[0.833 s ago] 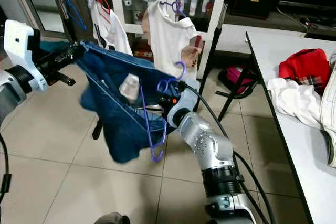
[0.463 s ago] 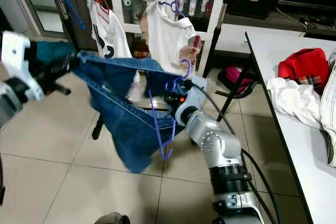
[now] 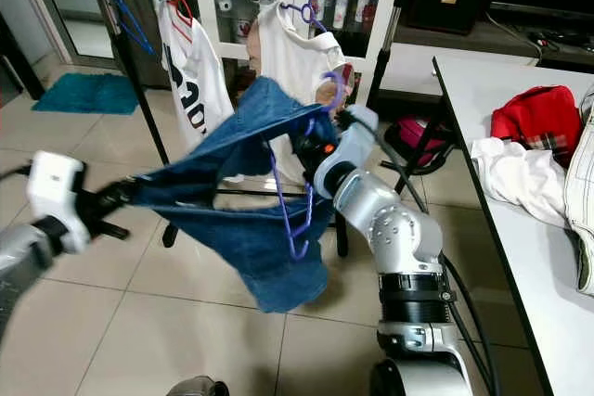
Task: Hang hanger
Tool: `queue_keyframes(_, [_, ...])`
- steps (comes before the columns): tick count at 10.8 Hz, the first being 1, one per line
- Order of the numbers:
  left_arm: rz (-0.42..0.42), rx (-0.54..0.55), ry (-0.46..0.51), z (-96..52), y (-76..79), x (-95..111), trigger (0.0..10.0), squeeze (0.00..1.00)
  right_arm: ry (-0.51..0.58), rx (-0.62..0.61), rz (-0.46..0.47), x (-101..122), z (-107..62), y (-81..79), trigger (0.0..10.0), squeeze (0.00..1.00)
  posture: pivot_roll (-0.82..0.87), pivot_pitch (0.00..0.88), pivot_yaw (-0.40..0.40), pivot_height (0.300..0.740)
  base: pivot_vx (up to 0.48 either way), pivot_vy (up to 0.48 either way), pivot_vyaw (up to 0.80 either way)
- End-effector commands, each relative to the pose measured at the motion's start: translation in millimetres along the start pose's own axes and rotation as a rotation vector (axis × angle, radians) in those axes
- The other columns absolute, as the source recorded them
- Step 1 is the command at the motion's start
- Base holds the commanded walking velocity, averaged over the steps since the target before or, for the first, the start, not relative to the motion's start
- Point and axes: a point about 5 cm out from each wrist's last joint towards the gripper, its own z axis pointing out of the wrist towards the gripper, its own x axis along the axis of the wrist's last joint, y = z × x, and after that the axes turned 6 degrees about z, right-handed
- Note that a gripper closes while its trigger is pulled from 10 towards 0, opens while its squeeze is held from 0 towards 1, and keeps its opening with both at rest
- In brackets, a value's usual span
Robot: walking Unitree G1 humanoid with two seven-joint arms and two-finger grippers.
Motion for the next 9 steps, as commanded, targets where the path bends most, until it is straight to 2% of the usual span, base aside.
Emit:
queue_keyframes(1, [0.016, 0.037, -0.026, -3.2, -3.9, -1.6, 0.0, 0.0, 0.147, -0.019, 0.062, 31.9, -7.7, -0.4, 10.0, 0.0, -0.07, 0.0, 0.0, 0.74, 0.0, 0.0, 0.0])
queue_keyframes(2, [0.029, -0.044, 0.003, 2.7, 10.0, 6.0, 0.0, 0.0, 0.169, -0.019, 0.221, 32.0, -2.0, -4.0, 10.0, 0.0, -0.06, 0.0, -0.003, 0.74, 0.0, 0.0, 0.0])
queue_keyframes(3, [0.052, -0.17, 0.043, 11.2, 33.3, 18.1, 0.0, 0.0, 0.208, -0.037, 0.394, 33.7, 8.2, -6.7, 10.0, 0.0, -0.05, 0.0, 0.004, 0.74, 0.0, 0.0, 0.0])
queue_keyframes(4, [0.04, -0.25, 0.085, 18.5, 51.5, 30.2, 0.0, 0.0, 0.224, -0.052, 0.441, 32.5, 16.5, -7.6, 10.0, 0.0, -0.04, 0.0, 0.013, 0.74, 0.0, 0.0, 0.0])
queue_keyframes(5, [0.014, -0.376, 0.155, 29.5, 80.7, 50.8, 0.0, 0.0, 0.255, -0.077, 0.47, 29.3, 28.6, -5.6, 10.0, 0.0, -0.03, 0.0, 0.025, 0.74, 0.0, 0.0, 0.0])
queue_keyframes(6, [-0.025, -0.444, 0.215, 34.5, 95.3, 68.3, 0.0, 0.0, 0.277, -0.095, 0.483, 27.5, 36.6, -3.7, 10.0, 0.0, -0.02, 0.0, 0.038, 0.74, 0.0, 0.0, 0.0])
queue_keyframes(7, [-0.084, -0.507, 0.295, 34.4, 104.2, 91.3, 0.0, 0.0, 0.308, -0.115, 0.412, 25.4, 42.8, -0.9, 10.0, 0.0, -0.02, 0.0, 0.045, 0.74, 0.0, 0.0, 0.0])
queue_keyframes(8, [-0.133, -0.567, 0.371, 28.4, 107.8, 113.7, 0.0, 0.0, 0.328, -0.136, 0.337, 20.8, 46.7, 2.5, 10.0, 0.0, -0.01, 0.0, 0.053, 0.74, 0.0, 0.0, 0.0])
queue_keyframes(9, [-0.156, -0.568, 0.427, 20.8, 98.8, 130.7, 0.0, 0.0, 0.34, -0.134, 0.249, 16.2, 48.1, 3.8, 10.0, 0.0, 0.0, 0.0, 0.054, 0.74, 0.0, 0.0, 0.0])
